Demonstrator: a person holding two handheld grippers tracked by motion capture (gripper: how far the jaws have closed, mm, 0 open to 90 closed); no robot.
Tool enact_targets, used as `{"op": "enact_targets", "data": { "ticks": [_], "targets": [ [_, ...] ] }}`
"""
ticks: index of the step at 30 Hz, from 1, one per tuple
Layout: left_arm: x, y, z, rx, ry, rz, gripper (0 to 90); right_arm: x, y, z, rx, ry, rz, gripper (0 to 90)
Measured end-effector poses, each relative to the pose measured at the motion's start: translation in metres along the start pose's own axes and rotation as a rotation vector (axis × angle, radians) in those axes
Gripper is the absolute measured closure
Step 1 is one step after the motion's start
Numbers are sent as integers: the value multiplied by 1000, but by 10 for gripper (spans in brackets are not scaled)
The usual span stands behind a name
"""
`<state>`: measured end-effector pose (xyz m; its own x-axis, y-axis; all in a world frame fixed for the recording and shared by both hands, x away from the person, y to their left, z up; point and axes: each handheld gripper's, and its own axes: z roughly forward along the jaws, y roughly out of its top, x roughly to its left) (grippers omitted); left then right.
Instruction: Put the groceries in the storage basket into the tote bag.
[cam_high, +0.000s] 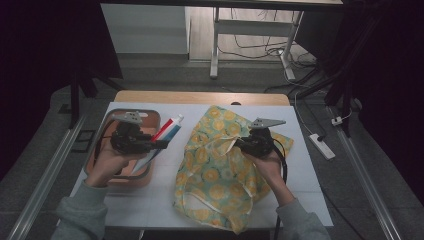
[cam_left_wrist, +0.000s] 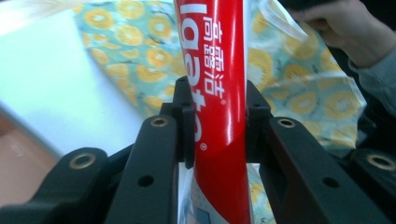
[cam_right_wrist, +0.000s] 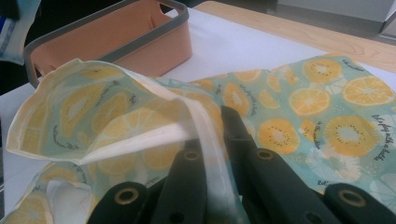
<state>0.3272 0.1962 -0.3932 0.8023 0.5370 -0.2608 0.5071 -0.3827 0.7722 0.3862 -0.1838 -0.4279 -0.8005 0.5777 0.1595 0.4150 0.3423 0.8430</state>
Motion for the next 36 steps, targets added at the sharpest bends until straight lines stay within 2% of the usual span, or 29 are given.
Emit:
{"op": "enact_targets", "data": {
  "ticks": [4, 8, 12, 17, 20, 23, 29, 32, 36],
  "targets": [
    [-13, 3, 17, 44, -28, 47, 731, -1, 0, 0, -1, -1, 1, 886],
    [-21, 3, 32, 82, -47, 69, 732, -2, 0, -2, -7, -2, 7, 886],
    [-32, 4, 37, 96, -60, 94, 732, -2, 0, -3, -16, -4, 11, 886],
    [-53, 7, 41, 113, -94, 150, 732, -3, 1, -3, -22, -1, 20, 886],
    [-66, 8, 51, 140, -116, 179, 732, -5, 1, -3, -30, 4, 36, 886],
    [-73, 7, 65, 182, -130, 204, 732, -7, 1, -3, -40, 5, 46, 886],
    [-73, 2, 92, 253, -121, 197, 732, -6, 2, -3, -44, 4, 56, 886],
    [-75, 0, 104, 291, -100, 201, 731, -6, 2, -3, -49, 1, 53, 886],
    [-74, -4, 114, 327, -81, 182, 731, -5, 3, -5, -55, 1, 50, 886]
  ]
}}
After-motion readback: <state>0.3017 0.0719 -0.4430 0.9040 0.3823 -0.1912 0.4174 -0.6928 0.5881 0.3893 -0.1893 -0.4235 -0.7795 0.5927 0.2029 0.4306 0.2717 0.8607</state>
